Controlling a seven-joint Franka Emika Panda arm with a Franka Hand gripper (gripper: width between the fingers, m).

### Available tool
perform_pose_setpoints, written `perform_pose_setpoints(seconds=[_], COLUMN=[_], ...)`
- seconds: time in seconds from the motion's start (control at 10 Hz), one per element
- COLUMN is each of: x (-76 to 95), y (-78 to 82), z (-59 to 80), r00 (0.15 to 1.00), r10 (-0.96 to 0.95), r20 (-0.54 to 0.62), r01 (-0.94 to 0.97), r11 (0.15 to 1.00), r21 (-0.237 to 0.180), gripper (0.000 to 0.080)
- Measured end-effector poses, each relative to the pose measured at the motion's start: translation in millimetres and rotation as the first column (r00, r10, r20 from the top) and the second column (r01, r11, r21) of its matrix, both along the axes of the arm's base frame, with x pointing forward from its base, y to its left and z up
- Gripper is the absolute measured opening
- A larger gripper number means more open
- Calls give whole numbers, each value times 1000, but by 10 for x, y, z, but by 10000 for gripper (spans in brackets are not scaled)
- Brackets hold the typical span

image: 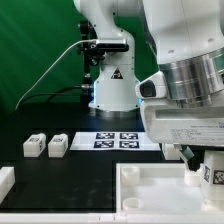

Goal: Assemble one leg

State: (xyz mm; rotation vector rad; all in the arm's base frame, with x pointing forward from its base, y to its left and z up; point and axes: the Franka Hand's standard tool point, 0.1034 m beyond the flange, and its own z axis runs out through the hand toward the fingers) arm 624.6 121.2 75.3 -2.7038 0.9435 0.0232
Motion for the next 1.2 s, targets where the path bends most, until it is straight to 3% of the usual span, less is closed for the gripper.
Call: perform_pose_setpoints(seconds=[0.1, 0.3, 0.4, 0.5, 0.6, 0.7, 0.8, 1.1, 1.2], x=[-5, -8, -7, -8, -9, -10, -7, 41, 55], y=[-8, -6, -3, -2, 3, 12, -23, -48, -57], z=[-3, 23, 16, 13, 12, 13, 7, -7, -14], r00=[994, 881, 870, 893, 897, 928, 968, 991, 934], r10=[106, 469, 488, 446, 438, 368, 249, -125, -347], r20=[23, 62, 68, 62, 61, 53, 33, -37, -85], r01=[-106, -457, -475, -434, -428, -360, -244, 124, 347], r11=[994, 878, 867, 890, 894, 925, 963, 992, 938], r21=[-18, -146, -147, -139, -137, -122, -110, -33, -10], gripper=[649, 649, 649, 507, 507, 358, 301, 300, 300])
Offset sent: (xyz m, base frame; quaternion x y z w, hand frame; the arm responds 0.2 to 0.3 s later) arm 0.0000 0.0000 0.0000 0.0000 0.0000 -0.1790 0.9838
